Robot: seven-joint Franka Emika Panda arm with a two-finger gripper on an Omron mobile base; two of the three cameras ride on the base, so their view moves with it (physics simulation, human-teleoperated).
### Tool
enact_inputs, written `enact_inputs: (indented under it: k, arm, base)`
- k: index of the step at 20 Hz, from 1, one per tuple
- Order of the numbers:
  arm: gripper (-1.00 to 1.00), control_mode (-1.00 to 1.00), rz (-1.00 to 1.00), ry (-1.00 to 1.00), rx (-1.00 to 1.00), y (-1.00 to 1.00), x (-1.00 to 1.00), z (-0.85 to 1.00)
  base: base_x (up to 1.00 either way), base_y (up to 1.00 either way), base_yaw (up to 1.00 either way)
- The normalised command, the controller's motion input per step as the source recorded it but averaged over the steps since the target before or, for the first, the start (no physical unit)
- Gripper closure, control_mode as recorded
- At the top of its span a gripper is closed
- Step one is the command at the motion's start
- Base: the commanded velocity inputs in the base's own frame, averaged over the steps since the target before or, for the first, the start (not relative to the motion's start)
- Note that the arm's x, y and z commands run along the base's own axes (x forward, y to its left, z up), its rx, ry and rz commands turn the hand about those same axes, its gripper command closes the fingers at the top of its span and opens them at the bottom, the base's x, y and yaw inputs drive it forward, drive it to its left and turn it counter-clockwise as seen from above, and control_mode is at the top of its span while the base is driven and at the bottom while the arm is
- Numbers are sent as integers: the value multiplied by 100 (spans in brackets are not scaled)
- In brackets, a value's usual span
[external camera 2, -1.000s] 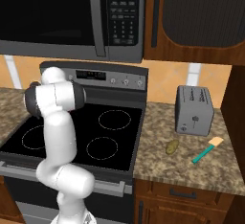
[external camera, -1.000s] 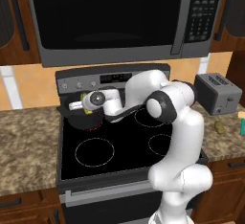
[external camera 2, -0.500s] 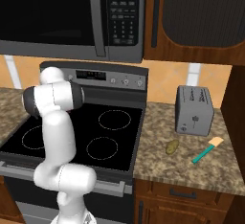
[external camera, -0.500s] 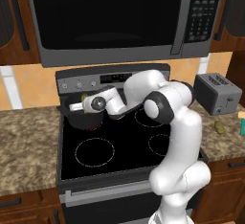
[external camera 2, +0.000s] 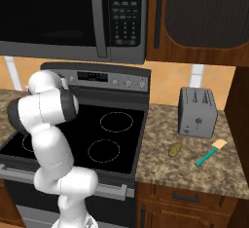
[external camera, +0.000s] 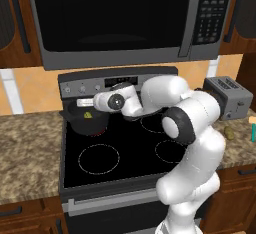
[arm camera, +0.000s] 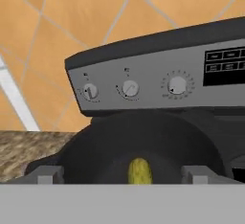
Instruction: Put the potato and cucumber in the pot. Retrieve the spatula and lightly stir the vegetables in the pot.
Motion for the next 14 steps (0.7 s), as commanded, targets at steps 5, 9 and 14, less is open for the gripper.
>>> enact_inputs:
  k: [5,9,14]
  arm:
    - [-100,-100,-4,-1,0,-28,-100,40]
    - [-100,-100,-9,0,4,-52,-89,99]
    - [-100,-100,-13,10,6,-42,-66,100]
  base:
    - [0,0,0]
    - [0,0,0]
    - [0,0,0]
